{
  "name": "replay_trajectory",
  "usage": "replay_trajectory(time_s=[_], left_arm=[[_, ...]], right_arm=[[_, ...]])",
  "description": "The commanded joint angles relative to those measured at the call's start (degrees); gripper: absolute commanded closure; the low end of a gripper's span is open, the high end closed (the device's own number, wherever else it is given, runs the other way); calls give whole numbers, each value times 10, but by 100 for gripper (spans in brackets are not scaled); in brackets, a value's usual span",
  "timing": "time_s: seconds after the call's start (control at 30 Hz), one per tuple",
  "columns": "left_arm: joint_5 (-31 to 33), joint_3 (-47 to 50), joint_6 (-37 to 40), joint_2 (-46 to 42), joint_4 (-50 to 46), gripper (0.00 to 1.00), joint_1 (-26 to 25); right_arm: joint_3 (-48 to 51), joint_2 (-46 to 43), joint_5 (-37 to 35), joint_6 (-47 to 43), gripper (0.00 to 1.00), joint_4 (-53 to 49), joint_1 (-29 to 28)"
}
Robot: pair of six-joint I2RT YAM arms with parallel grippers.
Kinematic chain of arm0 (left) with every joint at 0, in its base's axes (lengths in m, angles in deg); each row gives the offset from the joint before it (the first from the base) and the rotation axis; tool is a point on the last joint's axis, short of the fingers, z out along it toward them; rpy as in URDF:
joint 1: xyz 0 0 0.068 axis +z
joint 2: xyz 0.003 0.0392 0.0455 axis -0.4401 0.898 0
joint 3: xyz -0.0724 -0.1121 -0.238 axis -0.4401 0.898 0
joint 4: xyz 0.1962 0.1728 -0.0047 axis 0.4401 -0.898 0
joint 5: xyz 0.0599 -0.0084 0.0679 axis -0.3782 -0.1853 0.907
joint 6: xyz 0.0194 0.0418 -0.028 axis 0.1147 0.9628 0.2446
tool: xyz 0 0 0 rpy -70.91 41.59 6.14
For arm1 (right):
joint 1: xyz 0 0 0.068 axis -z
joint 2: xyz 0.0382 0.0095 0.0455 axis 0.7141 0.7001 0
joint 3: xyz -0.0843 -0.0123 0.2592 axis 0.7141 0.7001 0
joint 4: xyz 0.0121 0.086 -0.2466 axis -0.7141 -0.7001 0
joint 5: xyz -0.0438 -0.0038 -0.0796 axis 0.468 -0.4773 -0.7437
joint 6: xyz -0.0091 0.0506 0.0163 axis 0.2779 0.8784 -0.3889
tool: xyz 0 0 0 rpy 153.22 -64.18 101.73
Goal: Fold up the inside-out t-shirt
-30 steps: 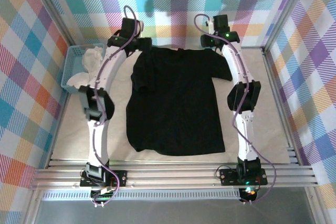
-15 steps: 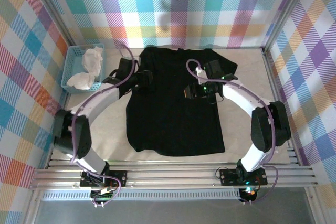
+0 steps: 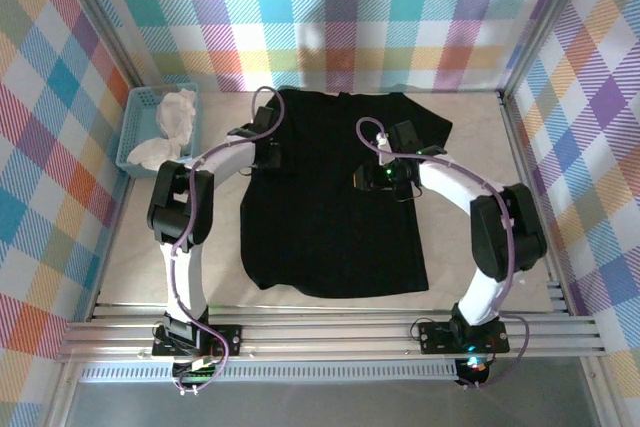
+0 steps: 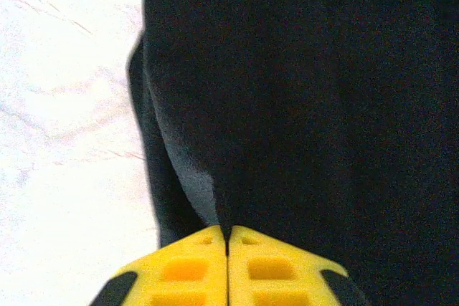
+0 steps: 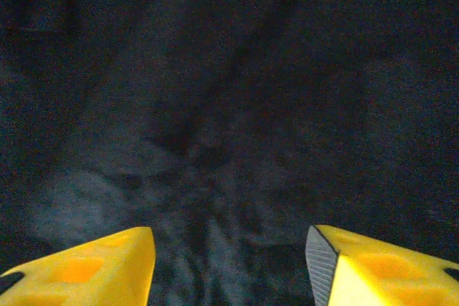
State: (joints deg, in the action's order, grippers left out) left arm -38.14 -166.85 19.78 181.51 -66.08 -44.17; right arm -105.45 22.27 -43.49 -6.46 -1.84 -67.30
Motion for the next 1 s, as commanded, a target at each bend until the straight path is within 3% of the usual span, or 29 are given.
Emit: replay_trajectory(time_s=[0.0, 0.17, 0.3, 0.33, 0.4, 0.5, 0.57, 0.77, 0.87, 0.97], left_arm=[[29, -24, -3, -29, -13, 100, 42], [55, -5, -43, -76, 51, 100, 122], [80, -53, -50, -34, 18, 96, 174], [82, -67, -51, -23, 6, 92, 180], [77, -85, -55, -15, -13, 72, 188], [33, -56, -66, -44, 7, 48, 189], [-14, -23, -75, -73, 31, 41, 186], [-165, 126, -102, -188, 116, 35, 126], [-239, 248, -103, -272, 201, 35, 51], [-269, 345, -82, -342, 251, 30, -38]], right_arm=[[-26, 44, -88, 32, 45, -65, 7], [-44, 87, -77, 44, 49, -100, 25], [-46, 91, -80, 44, 51, -99, 27], [-48, 91, -80, 43, 51, -100, 27], [-53, 92, -80, 37, 52, -105, 26], [-59, 90, -79, 32, 51, -107, 26], [-62, 86, -80, 29, 50, -107, 27], [-33, 24, -75, 23, 47, -85, 26], [-2, -23, -37, 22, 44, -76, 26], [42, -65, 12, 19, 41, -61, 27]])
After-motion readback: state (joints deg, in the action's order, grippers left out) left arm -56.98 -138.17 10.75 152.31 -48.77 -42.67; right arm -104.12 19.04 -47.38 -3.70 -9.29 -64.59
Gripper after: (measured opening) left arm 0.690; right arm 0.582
